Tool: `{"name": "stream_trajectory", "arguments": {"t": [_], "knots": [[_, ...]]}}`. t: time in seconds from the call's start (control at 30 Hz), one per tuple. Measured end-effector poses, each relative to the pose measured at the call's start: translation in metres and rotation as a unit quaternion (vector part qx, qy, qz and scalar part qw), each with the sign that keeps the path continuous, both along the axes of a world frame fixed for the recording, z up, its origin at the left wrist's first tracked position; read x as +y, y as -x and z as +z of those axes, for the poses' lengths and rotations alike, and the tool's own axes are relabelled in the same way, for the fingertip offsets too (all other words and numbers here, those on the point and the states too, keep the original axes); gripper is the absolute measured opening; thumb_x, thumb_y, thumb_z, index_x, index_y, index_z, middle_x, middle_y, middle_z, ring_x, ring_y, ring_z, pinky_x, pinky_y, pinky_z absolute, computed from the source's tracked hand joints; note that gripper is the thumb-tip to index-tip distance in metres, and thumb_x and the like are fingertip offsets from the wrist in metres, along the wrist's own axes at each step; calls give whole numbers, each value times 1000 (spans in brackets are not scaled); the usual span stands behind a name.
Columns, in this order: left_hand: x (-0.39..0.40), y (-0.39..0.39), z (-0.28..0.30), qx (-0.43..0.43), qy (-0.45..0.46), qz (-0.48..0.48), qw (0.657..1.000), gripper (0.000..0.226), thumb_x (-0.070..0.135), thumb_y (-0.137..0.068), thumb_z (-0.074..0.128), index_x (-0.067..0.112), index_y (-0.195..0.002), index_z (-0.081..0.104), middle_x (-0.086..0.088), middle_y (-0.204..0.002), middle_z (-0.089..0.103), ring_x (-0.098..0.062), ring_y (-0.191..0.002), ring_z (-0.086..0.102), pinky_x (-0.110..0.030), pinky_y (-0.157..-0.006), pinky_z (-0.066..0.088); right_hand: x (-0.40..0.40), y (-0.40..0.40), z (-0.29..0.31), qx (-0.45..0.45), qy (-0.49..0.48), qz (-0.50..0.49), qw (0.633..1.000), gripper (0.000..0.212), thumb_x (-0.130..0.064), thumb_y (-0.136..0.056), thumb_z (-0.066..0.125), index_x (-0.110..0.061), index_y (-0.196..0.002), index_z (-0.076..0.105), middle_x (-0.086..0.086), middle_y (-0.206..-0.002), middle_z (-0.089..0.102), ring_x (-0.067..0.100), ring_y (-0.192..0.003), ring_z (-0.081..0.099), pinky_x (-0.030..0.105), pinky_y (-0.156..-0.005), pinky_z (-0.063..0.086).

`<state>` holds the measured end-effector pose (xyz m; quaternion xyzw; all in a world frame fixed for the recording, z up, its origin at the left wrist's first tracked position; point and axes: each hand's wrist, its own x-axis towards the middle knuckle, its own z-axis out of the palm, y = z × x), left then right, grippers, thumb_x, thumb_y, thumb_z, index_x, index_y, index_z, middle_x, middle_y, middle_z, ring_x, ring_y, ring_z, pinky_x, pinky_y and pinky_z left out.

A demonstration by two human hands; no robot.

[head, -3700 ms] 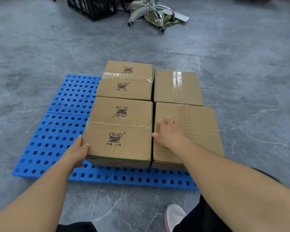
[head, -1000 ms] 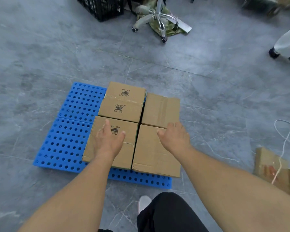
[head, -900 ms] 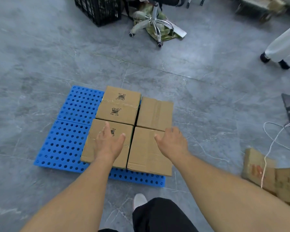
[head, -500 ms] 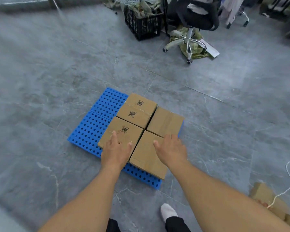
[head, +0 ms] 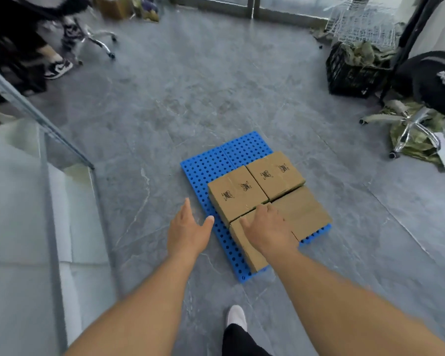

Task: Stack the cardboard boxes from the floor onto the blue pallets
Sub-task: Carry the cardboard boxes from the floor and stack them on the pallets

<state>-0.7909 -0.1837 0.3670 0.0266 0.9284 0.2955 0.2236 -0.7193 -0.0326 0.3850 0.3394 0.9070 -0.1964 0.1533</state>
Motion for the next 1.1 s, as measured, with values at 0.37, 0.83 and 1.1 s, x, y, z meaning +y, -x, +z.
{"name": "stream_trajectory", "arguments": {"t": [0.37,0.83,1.1], "knots": [[-139,-92,23,19,69,196,978,88,54,-84,53,20,-150,5,-15,-142,43,-31,-128,42,-37,-100,35,-134,-11,26,7,22,221,975,39,-35,-91,45,-14,-123,43,7,-129,41,27,-115,46,43,-92,46],[-132,-236,43,28,85,554,828,82,57,-87,43,24,-149,-1,-8,-143,41,-25,-131,35,-36,-104,30,-174,-31,50,67,20,591,804,48,-45,-92,40,-12,-127,42,7,-131,41,25,-118,43,38,-86,44],[-79,-323,38,1,55,713,699,84,60,-86,42,30,-148,-5,-12,-145,38,-29,-131,38,-38,-104,34,-180,-91,55,64,24,728,682,51,-49,-93,38,-14,-131,40,7,-134,39,26,-121,42,39,-88,41]]}}
